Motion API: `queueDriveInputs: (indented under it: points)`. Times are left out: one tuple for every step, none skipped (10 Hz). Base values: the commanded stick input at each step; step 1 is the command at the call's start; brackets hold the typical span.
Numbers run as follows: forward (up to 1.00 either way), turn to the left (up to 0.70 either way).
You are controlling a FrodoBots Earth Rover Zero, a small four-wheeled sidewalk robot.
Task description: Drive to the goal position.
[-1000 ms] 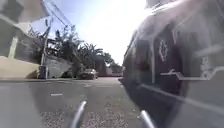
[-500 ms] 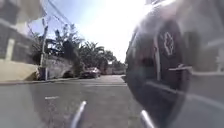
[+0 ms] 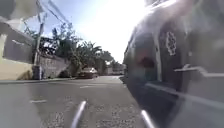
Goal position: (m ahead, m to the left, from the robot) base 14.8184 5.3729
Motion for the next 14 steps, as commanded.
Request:
queueDriveInputs:
  points:
    - [0.85,0.0]
    - [0.85,0.0]
    - [0.85,0.0]
    - [0.85,0.0]
    - [0.85,0.0]
    - [0.85,0.0]
    - [0.85,0.0]
    - [0.85,0.0]
    - [0.85,0.0]
    - [0.85,0.0]
    - [0.85,0.0]
    - [0.85,0.0]
    - [0.85,0.0]
    - [0.85,0.0]
